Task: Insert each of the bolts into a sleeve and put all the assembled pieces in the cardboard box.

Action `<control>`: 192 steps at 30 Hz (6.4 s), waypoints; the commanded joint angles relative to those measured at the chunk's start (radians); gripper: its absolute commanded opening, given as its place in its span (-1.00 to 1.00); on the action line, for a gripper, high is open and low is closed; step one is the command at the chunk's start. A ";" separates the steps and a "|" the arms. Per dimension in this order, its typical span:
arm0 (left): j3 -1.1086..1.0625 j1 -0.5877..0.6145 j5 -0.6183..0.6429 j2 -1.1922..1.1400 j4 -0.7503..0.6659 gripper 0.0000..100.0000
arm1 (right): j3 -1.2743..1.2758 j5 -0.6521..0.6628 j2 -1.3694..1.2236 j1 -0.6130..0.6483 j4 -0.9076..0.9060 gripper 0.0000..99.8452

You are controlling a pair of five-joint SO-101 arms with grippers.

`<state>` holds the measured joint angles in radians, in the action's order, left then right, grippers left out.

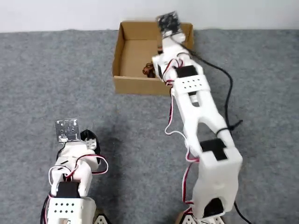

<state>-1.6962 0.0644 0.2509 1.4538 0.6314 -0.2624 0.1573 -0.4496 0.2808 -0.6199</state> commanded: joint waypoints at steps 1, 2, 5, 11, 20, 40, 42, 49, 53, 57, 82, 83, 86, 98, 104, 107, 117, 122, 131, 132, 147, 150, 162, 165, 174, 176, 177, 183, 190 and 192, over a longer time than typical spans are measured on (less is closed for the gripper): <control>0.007 0.006 0.009 -0.003 0.012 -0.99 | -0.083 0.092 -0.038 -0.008 0.025 -0.98; 0.007 0.006 0.009 -0.003 0.012 -0.99 | -0.083 0.118 -0.053 -0.008 0.024 -0.98; 0.007 0.006 0.009 -0.003 0.012 -0.99 | -0.083 0.201 -0.081 -0.004 -0.004 -0.98; 0.007 0.006 0.009 -0.003 0.012 -0.99 | -0.083 0.275 -0.087 -0.001 -0.074 -0.98; 0.007 0.006 0.008 -0.003 0.012 -0.99 | -0.147 0.276 -0.088 -0.001 -0.209 -0.69; 0.007 0.006 0.012 -0.002 0.015 -0.99 | -0.281 0.026 0.148 0.001 -0.587 -0.98; 0.007 0.006 0.011 -0.002 0.015 -0.99 | -0.281 -0.020 0.188 0.008 -0.653 -0.98; 0.007 0.006 0.012 -0.003 0.043 -0.99 | -0.275 -0.152 0.343 0.038 -0.829 -0.98; 0.007 0.003 0.012 0.005 0.109 -0.99 | -0.275 -0.267 0.427 0.038 -0.932 -0.98; 0.007 0.003 0.012 0.005 0.109 -0.99 | -0.273 -0.374 0.486 0.031 -1.056 -0.98; 0.007 0.003 0.014 0.005 0.109 -0.99 | 0.902 -0.479 1.383 -0.074 -0.757 -0.98; 0.007 0.003 0.014 0.005 0.109 -0.99 | 0.968 -0.479 1.437 -0.087 -0.736 -0.98; 0.007 0.003 0.014 0.005 0.109 -0.99 | 1.140 -0.479 1.589 -0.122 -0.704 -0.98; 0.007 0.003 0.014 0.005 0.109 -0.99 | 1.562 -0.232 2.190 -0.214 -0.659 -0.98; 0.007 0.003 0.014 0.005 0.109 -0.99 | 1.685 -0.120 2.242 -0.217 -0.630 -0.98; 0.007 0.003 0.014 0.005 0.109 -0.99 | 1.760 -0.117 2.252 -0.249 -0.588 -0.98; 0.007 0.003 0.014 0.005 0.109 -0.99 | 1.944 -0.115 2.265 -0.361 -0.509 -0.98; 0.007 0.003 0.014 0.005 0.109 -0.99 | 1.944 -0.118 2.265 -0.367 -0.599 -0.98; 0.007 0.003 0.014 0.005 0.109 -0.99 | 1.944 -0.117 2.265 -0.438 -0.688 -0.98; 0.007 0.003 0.014 0.005 0.109 -0.99 | 1.944 -0.118 2.265 -0.440 -0.690 -0.98; 0.007 0.003 0.014 0.005 0.109 -0.99 | 1.946 -0.117 2.265 -0.438 -0.690 -0.98; 0.007 0.003 0.014 0.005 0.109 -0.99 | 1.946 -0.117 2.265 -0.438 -0.690 -0.98; 0.007 0.003 0.014 0.005 0.109 -0.99 | 1.946 -0.117 2.265 -0.438 -0.690 -0.98; 0.007 0.003 0.014 0.005 0.109 -0.99 | 1.946 -0.117 2.265 -0.438 -0.690 -0.98; 0.007 0.003 0.014 0.005 0.109 -0.99 | 1.946 -0.117 2.265 -0.438 -0.690 -0.98; 0.007 0.003 0.014 0.005 0.109 -0.99 | 1.946 -0.117 2.265 -0.438 -0.690 -0.98; 0.007 0.003 0.014 0.005 0.109 -0.99 | 1.946 -0.117 2.265 -0.438 -0.690 -0.98; 0.007 0.003 0.014 0.005 0.109 -0.99 | 1.946 -0.117 2.265 -0.438 -0.690 -0.98; 0.007 0.003 0.014 0.005 0.109 -0.99 | 1.946 -0.117 2.265 -0.438 -0.690 -0.98; 0.007 0.003 0.014 0.005 0.109 -0.99 | 1.946 -0.117 2.265 -0.438 -0.690 -0.98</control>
<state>-1.6962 0.0644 0.2585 1.4538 0.7373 1.6632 0.0315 1.8075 -0.1488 -1.3042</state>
